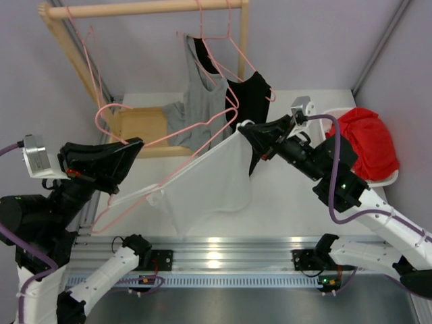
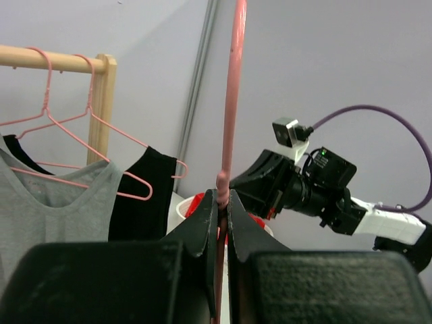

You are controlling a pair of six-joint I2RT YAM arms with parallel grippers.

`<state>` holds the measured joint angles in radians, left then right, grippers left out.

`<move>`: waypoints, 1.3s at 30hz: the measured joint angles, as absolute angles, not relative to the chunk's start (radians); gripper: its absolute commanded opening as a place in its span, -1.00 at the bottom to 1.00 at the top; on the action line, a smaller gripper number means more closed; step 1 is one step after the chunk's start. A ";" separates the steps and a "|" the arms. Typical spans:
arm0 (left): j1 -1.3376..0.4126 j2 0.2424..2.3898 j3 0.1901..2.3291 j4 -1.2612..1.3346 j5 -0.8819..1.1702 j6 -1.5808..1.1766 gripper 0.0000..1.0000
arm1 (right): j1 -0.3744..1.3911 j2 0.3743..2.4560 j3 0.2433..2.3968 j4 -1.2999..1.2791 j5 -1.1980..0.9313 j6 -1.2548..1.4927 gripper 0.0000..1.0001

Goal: Remove the tank top from the hanger

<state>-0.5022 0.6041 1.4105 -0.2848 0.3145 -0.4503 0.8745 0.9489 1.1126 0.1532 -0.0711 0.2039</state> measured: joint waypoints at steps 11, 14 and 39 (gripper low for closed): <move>-0.502 0.710 1.489 -0.286 0.244 -0.447 -1.00 | 0.992 1.021 0.954 0.280 -0.301 0.152 0.22; -0.502 0.760 1.518 -0.289 0.241 -0.451 -1.00 | 1.037 1.093 0.942 0.344 -0.348 0.147 0.76; -0.502 0.966 1.829 -0.276 0.208 -0.508 -1.00 | 1.255 1.684 0.977 0.964 -0.479 0.282 0.99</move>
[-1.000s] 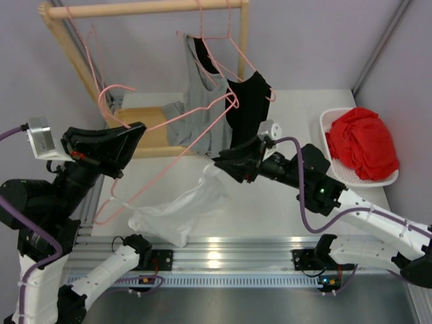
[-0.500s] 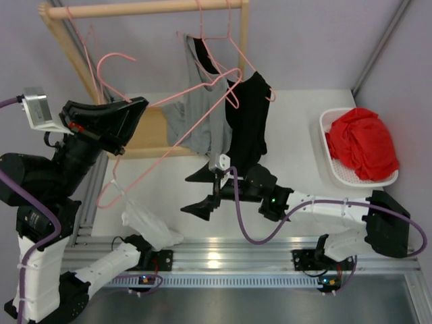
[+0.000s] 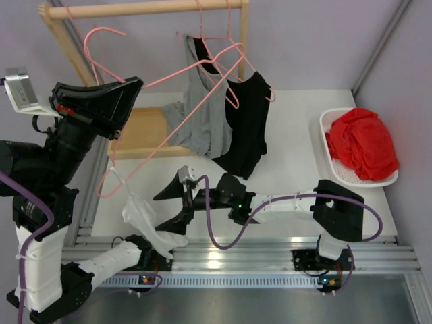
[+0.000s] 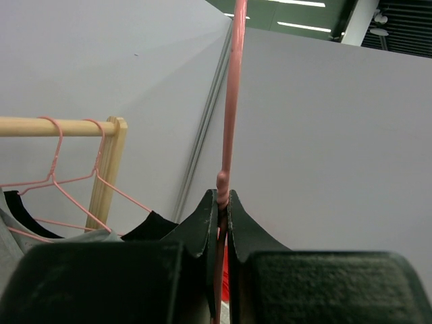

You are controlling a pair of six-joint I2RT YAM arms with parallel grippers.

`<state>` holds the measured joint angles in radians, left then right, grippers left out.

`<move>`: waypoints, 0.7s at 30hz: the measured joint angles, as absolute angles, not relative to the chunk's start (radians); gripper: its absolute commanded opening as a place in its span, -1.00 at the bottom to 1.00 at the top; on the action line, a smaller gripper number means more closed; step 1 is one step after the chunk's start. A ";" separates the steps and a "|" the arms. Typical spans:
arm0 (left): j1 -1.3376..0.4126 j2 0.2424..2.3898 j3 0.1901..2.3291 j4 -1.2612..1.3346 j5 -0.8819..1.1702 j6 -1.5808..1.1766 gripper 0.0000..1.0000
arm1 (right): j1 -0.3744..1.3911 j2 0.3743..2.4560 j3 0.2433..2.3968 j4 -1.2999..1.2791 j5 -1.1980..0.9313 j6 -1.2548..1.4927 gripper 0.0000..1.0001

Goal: Remove the tank top from the hanger

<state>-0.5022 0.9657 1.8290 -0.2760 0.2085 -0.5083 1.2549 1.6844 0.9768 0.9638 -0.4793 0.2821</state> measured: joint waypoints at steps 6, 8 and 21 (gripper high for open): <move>-0.502 0.991 1.829 -0.270 0.192 -0.509 -1.00 | 1.300 1.723 1.062 1.010 -0.559 0.369 0.86; -0.502 0.991 1.825 -0.260 0.188 -0.510 -1.00 | 1.313 1.728 1.085 1.002 -0.571 0.368 0.63; -0.502 0.903 1.490 0.152 0.156 -0.564 -1.00 | 1.360 1.724 1.136 0.797 -0.570 0.324 -1.00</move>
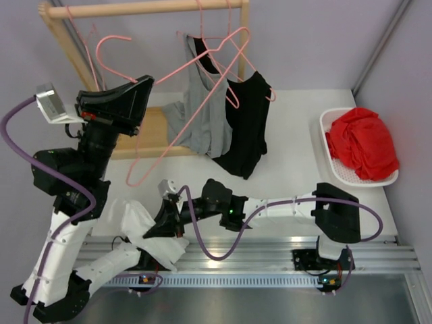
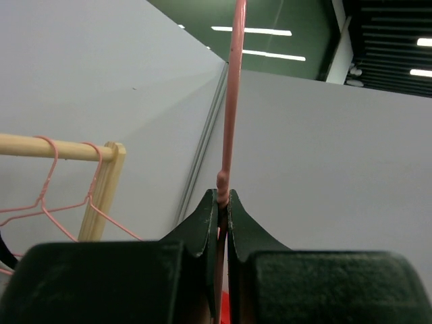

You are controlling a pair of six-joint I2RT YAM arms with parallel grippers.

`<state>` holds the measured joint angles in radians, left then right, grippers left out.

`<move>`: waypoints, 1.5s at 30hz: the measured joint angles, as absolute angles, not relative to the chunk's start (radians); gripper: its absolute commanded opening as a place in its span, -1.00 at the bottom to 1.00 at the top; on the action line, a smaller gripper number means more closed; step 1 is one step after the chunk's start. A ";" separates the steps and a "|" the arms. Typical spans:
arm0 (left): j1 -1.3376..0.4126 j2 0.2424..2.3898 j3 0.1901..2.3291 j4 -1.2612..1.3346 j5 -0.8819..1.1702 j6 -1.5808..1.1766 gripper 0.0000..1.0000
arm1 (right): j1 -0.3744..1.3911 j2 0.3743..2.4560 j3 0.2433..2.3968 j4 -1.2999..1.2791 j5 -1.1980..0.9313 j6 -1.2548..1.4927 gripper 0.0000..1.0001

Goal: Remove the tank top from the hanger

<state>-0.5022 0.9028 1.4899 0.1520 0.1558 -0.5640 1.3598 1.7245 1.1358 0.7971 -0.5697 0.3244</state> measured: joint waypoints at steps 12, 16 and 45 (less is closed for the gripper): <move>-0.502 0.907 1.323 0.385 0.083 -0.578 -1.00 | 1.377 1.633 1.096 0.644 -0.424 0.268 -1.00; -0.502 0.858 1.386 0.290 0.002 -0.501 -1.00 | 1.359 1.464 0.986 0.517 -0.207 0.243 -1.00; -0.502 0.758 1.252 -0.158 -0.406 -0.291 -1.00 | 0.298 1.123 1.396 -0.144 0.512 0.126 -1.00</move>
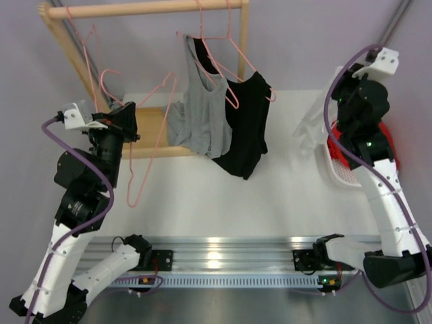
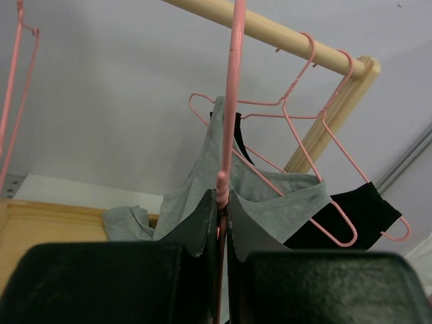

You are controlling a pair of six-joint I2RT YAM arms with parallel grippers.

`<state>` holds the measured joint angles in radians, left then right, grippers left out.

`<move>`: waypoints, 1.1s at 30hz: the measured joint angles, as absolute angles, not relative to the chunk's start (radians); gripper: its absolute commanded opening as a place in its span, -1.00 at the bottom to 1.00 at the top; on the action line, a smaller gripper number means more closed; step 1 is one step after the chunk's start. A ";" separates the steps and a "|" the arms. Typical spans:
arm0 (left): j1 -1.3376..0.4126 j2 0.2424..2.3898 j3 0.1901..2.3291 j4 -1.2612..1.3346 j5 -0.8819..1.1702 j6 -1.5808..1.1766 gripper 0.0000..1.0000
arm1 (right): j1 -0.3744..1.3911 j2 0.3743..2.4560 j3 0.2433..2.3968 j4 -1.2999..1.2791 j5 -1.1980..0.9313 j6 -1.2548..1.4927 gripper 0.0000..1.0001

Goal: Remove the tank top from the hanger

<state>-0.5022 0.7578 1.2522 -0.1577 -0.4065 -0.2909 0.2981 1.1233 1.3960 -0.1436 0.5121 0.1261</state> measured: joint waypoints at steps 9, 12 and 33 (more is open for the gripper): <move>-0.502 0.775 1.256 -0.173 -0.449 -0.262 -1.00 | -0.010 1.293 1.587 -0.162 0.342 0.254 -1.00; -0.502 0.802 1.271 -0.180 -0.478 -0.247 -1.00 | -0.082 1.326 1.588 -0.167 0.334 0.292 -1.00; -0.498 1.058 1.455 -0.266 -0.544 -0.209 -1.00 | -0.325 1.462 1.541 -0.321 0.272 0.479 0.87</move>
<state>-0.4980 1.0576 1.4548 -0.2657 -0.5442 -0.2089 -0.3248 1.4616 1.5414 -0.3214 0.2718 0.4789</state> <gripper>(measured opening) 0.049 0.928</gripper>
